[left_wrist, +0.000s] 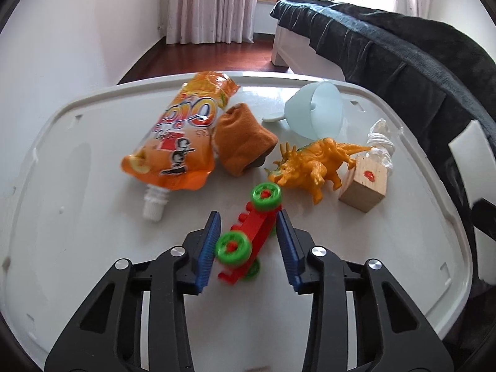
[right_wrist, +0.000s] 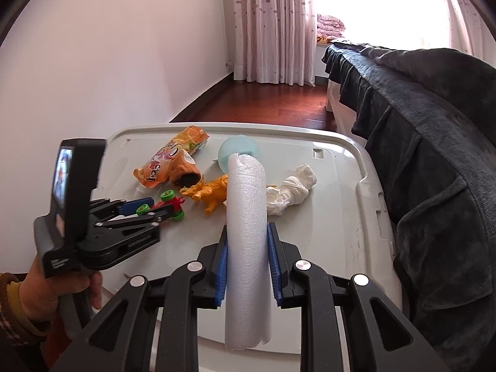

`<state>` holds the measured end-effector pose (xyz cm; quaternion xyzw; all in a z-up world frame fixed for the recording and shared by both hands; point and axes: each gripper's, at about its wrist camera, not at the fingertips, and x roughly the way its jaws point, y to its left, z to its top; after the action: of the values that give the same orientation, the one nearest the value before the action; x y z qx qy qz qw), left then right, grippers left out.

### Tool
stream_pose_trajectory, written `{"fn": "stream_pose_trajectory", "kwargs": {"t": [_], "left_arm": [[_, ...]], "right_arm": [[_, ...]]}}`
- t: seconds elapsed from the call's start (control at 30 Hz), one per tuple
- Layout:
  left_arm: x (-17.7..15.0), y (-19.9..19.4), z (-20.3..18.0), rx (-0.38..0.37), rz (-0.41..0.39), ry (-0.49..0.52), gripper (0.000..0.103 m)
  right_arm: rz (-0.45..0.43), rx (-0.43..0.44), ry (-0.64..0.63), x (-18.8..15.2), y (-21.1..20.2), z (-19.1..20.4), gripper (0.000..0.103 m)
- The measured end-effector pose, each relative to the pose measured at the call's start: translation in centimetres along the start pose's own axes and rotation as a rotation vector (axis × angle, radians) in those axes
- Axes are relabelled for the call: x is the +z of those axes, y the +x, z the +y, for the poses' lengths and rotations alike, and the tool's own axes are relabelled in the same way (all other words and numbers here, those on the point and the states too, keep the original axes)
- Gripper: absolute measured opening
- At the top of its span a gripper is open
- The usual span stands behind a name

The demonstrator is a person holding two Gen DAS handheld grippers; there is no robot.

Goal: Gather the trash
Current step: 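Grasp the red toy car with the left tool, then carry the toy car with the left tool while the right tool drops the foam roll into the bin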

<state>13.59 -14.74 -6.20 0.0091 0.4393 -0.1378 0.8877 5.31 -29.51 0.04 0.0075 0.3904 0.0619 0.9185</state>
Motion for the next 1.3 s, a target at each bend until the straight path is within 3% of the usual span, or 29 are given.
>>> {"fn": "stream_pose_trajectory", "kwargs": {"t": [0.1,0.23,0.27,0.33,0.43,0.47,0.5,0.53,0.77,0.9,1.07,1.3], "left_arm": [[-0.3,-0.2,0.4,-0.011,0.005,0.000,0.025],[-0.3,0.3,0.8,-0.071,0.018,-0.002,0.025],[-0.2,0.4,0.7,-0.082,0.018,0.000,0.028],[-0.2,1.0,0.5,-0.093,0.042,0.026,0.046],[0.2,1.3,0.3,-0.113,0.048,0.036,0.049],[0.4,1.5,0.1,-0.118,0.046,0.038,0.046],[0.6,1.8,0.0,-0.111,0.056,0.049,0.031],[0.6,1.9,-0.4,-0.094,0.063,0.076,0.022],[0.1,0.7,-1.0,-0.069,0.069,0.106,0.022],[-0.1,-2.1,-0.3,-0.053,0.037,0.080,0.022],[-2.7,-8.3,1.1,-0.016,-0.016,0.068,0.022],[-9.7,-15.0,4.0,0.018,-0.027,0.037,0.022]], "right_arm": [[0.001,0.004,-0.003,0.0,0.0,0.4,0.023],[0.000,0.009,-0.009,0.0,0.0,0.7,0.023],[0.000,0.010,-0.008,0.1,0.0,0.7,0.023],[-0.002,0.009,-0.005,0.1,0.0,0.6,0.023],[-0.001,0.009,0.000,0.1,0.0,0.3,0.023],[0.001,0.010,0.004,0.1,0.0,0.2,0.023],[0.003,0.011,0.007,0.1,0.1,0.1,0.023],[0.003,0.011,0.010,0.0,0.0,0.1,0.023],[-0.017,0.017,0.019,0.4,-0.6,0.0,0.023],[-0.035,0.028,0.014,0.7,-1.4,0.5,0.023],[-0.064,0.055,0.000,0.4,-3.5,2.8,0.023],[-0.011,0.121,-0.018,-5.7,-6.4,8.5,0.023]]}}
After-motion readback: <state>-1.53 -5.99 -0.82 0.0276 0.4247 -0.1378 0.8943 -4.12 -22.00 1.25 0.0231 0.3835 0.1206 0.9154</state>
